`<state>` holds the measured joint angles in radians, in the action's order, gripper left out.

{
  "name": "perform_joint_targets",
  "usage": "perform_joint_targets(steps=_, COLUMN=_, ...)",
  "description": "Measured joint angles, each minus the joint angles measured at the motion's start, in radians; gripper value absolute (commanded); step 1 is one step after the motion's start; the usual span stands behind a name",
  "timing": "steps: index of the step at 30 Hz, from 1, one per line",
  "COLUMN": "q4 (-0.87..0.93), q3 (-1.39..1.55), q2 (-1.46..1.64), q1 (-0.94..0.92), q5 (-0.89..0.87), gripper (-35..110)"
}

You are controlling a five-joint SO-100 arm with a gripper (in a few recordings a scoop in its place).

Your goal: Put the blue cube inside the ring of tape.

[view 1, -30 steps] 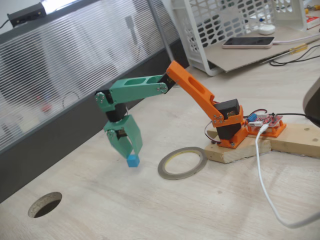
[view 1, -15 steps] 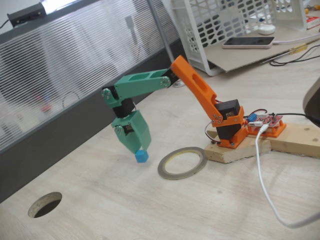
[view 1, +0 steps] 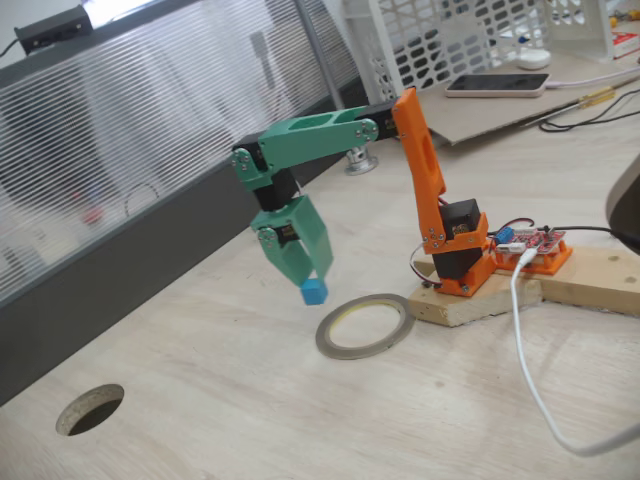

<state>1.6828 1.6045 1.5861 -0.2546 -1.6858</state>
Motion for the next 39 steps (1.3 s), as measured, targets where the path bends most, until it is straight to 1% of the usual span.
perform_joint_targets(steps=7, q4=0.003, q3=0.216, q2=0.156, q1=0.0, q5=-0.003, gripper=4)
perform_joint_targets(steps=11, q4=-0.005, q3=0.282, q2=0.19, q1=0.0, q5=-0.005, gripper=4)
perform_joint_targets(steps=39, q4=-0.005, q3=0.345, q2=0.196, q1=0.0, q5=-0.005, gripper=4)
